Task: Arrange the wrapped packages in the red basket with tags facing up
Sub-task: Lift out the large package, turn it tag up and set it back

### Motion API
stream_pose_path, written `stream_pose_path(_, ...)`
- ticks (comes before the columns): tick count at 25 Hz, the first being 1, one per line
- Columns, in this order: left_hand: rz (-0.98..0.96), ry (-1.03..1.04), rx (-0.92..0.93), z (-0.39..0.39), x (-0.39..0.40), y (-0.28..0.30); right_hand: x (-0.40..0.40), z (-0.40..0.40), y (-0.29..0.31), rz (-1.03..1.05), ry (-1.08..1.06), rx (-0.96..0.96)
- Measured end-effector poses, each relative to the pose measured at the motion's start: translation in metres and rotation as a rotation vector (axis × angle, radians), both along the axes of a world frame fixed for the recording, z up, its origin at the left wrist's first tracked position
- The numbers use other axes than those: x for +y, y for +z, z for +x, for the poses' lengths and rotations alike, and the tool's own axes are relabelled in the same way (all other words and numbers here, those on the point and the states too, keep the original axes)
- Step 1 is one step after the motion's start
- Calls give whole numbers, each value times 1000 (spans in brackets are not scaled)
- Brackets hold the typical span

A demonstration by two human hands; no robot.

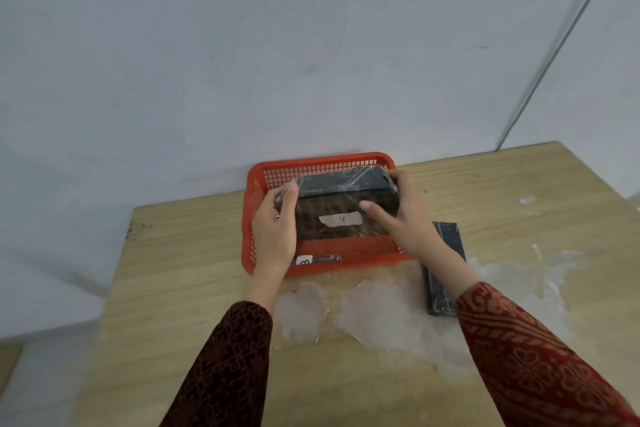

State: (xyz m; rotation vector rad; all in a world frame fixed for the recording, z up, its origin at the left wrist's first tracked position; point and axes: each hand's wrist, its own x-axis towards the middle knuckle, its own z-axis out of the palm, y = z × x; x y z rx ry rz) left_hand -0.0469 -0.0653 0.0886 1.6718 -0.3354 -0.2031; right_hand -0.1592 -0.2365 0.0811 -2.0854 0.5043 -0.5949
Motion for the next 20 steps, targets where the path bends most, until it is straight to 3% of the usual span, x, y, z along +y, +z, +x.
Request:
stream_pose_path(5,-106,-74,83,-31,28,-14,18,-7,-2,283,-95,-87)
stream_pose_path(11,-292,-56,314,-34,45,-24,46,-14,-25,733,-27,35)
stream_pose_path(15,-187,-105,298,-10,52,-15,40,-22,-28,617,119,129)
stream_pose_path(20,-37,-358,323,6,49,1,42,-12,-9,559,321,210)
